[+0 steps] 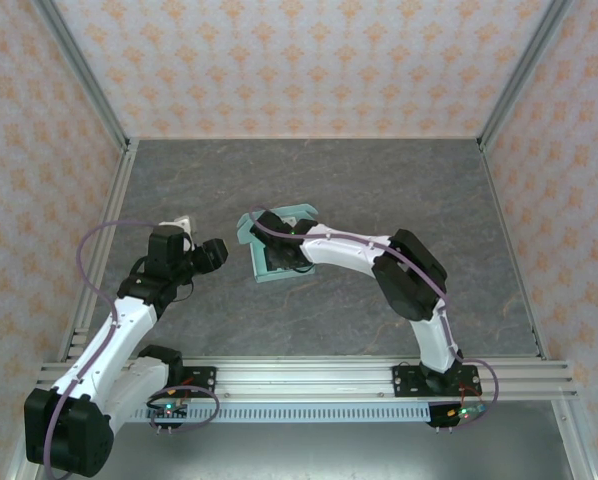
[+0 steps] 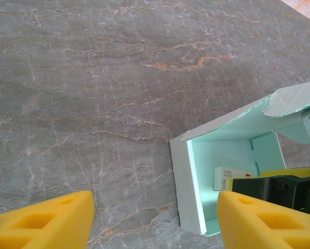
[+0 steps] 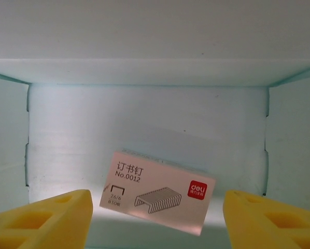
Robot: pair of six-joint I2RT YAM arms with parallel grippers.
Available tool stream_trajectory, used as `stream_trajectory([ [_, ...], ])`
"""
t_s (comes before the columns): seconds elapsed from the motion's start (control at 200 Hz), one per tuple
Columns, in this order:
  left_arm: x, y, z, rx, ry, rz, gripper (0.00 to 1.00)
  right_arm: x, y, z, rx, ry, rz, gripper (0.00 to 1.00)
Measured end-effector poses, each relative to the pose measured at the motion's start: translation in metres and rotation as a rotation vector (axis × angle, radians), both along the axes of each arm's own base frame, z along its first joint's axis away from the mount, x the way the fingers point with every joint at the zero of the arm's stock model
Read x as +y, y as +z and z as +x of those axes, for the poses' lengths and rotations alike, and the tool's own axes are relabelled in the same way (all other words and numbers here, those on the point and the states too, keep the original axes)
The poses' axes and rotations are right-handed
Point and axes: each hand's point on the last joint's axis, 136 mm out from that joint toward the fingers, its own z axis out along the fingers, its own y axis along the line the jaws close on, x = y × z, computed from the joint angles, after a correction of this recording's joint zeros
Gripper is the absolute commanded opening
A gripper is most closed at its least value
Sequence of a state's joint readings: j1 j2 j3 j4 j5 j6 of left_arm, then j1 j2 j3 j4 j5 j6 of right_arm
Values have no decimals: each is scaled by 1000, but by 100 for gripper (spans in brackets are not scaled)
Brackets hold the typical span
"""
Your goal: Fold the paper box
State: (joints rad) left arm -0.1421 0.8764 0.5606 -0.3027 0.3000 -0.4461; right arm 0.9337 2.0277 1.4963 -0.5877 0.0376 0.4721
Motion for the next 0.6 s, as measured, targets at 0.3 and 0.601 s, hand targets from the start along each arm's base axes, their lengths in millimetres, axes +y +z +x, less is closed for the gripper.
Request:
stream_trajectory([
  [0.3,-6,-1,-1,-6,-25,-18,65,-19,65,-24,-101,86,154,71],
  [0.601,-28,10,2,-109,-127,7,69,-82,115,9,-265,177,144,74],
])
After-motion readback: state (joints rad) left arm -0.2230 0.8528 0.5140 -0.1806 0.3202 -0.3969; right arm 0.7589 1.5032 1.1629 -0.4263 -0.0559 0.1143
